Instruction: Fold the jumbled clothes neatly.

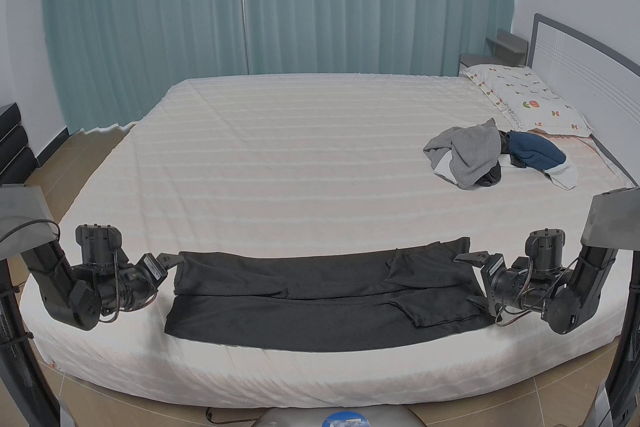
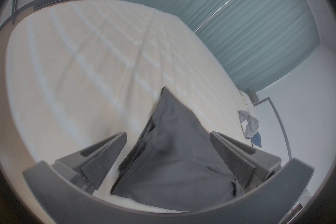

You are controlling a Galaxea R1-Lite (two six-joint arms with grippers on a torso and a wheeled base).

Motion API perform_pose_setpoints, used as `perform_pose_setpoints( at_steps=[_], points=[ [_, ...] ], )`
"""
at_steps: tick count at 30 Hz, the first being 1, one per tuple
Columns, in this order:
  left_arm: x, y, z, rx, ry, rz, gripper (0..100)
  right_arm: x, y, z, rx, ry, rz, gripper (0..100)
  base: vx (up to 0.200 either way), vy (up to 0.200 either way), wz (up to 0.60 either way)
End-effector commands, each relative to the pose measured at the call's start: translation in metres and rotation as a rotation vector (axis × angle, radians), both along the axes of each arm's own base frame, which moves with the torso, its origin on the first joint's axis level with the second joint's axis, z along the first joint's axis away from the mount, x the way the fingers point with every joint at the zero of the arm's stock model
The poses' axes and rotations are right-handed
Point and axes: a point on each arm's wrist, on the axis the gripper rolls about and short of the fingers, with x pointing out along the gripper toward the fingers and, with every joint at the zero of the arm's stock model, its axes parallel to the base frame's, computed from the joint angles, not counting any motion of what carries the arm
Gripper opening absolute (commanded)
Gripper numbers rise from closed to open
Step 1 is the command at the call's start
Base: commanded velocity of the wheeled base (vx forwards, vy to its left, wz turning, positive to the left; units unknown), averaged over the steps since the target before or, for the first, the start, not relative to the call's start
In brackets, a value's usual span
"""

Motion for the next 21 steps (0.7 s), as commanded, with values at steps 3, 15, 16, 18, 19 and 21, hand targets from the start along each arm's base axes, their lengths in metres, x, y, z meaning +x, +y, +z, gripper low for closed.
perform_pose_setpoints(
  at_steps=[3,15,16,18,19,21],
  points=[
    [0.074,0.002,-0.032,-0.010,0.013,-0.014,100,-0.001,0.004,-0.006,-0.008,0.003,0.013,100,0.000,0.000,0.00],
    [0.083,0.002,-0.038,-0.015,0.035,-0.030,100,-0.001,0.004,-0.008,-0.015,0.005,0.018,100,0.000,0.000,0.00],
    [0.084,0.002,-0.041,-0.010,0.039,-0.033,100,-0.001,0.004,-0.008,-0.015,0.003,0.018,100,0.000,0.000,0.00],
    [0.084,0.001,-0.043,-0.002,0.041,-0.037,100,-0.001,0.004,-0.008,-0.015,0.003,0.018,100,0.000,0.000,0.00],
    [0.084,0.001,-0.044,0.003,0.041,-0.038,0,-0.001,0.004,-0.008,-0.015,0.003,0.018,100,0.000,0.000,0.00],
    [0.083,0.001,-0.045,0.006,0.044,-0.037,0,-0.001,0.004,-0.008,-0.016,0.003,0.017,100,0.000,0.000,0.00]
  ],
)
